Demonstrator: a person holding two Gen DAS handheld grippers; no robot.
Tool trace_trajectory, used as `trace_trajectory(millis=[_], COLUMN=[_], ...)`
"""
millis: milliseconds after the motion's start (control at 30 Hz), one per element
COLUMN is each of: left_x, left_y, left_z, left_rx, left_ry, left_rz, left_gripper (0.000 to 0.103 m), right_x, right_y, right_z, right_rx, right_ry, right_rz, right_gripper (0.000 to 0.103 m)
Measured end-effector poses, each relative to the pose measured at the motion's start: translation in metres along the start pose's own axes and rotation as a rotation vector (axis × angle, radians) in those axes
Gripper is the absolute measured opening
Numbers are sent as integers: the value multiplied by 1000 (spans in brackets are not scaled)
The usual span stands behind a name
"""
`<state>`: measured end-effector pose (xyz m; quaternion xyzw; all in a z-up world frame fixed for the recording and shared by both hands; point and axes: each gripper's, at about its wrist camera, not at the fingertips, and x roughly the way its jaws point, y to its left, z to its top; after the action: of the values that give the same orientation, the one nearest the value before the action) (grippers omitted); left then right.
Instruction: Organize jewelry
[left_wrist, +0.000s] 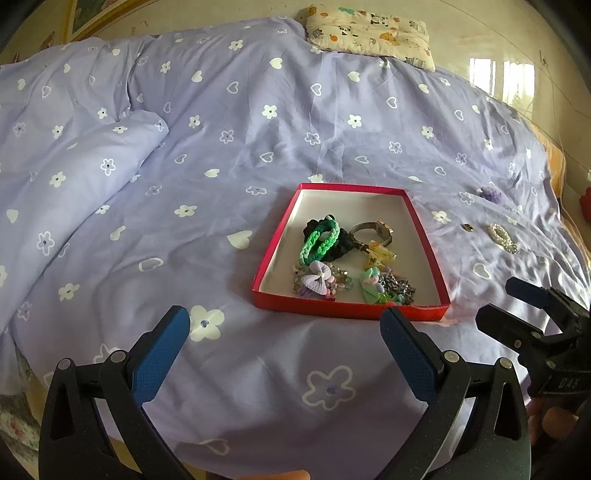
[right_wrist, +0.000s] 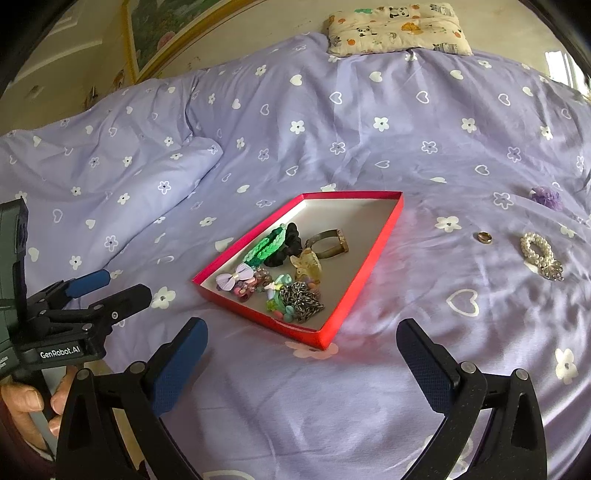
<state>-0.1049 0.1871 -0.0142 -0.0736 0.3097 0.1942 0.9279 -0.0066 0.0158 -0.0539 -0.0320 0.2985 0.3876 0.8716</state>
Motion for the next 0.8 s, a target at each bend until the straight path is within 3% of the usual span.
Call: trace_trajectory(millis=[800], left_x=[1], left_y=[-4], left_z=[-4], left_rx=[-1], left_ry=[5], left_rz=[6], left_gripper=[103], right_x=[-2], right_y=[3], right_z=[0], right_rx=[0], right_ry=[0], right_rz=[15], right_gripper=[103])
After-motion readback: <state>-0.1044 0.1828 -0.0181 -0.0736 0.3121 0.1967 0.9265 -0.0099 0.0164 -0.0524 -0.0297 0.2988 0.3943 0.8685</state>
